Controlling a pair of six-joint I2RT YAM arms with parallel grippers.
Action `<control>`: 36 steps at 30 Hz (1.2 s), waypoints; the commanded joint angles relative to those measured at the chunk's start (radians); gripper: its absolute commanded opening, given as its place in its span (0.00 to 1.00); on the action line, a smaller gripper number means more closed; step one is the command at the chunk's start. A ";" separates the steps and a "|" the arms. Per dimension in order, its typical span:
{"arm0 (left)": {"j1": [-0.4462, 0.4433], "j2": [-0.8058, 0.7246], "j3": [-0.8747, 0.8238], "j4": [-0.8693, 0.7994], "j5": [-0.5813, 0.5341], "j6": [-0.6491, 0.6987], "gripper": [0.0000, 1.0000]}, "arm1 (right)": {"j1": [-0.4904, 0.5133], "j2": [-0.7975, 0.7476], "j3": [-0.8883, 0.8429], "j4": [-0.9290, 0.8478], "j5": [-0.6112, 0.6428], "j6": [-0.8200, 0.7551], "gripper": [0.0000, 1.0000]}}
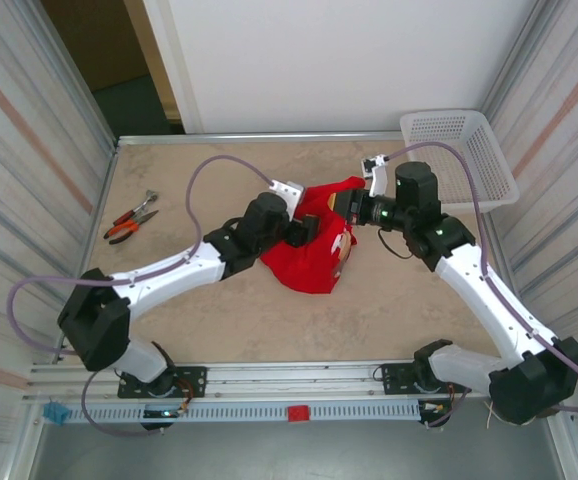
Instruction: Fold the inside-out t-shirt
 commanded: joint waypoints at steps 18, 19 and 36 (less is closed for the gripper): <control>0.430 -0.083 0.099 0.193 1.247 -0.249 0.00 | -0.170 0.020 -0.132 0.091 0.021 0.048 0.41; 0.435 -0.079 0.109 0.223 1.290 -0.285 0.00 | -0.166 0.036 -0.125 0.064 0.050 0.030 0.51; 0.439 -0.036 0.190 0.188 1.412 -0.325 0.00 | 0.137 -0.085 -0.070 -0.029 0.360 -0.055 0.74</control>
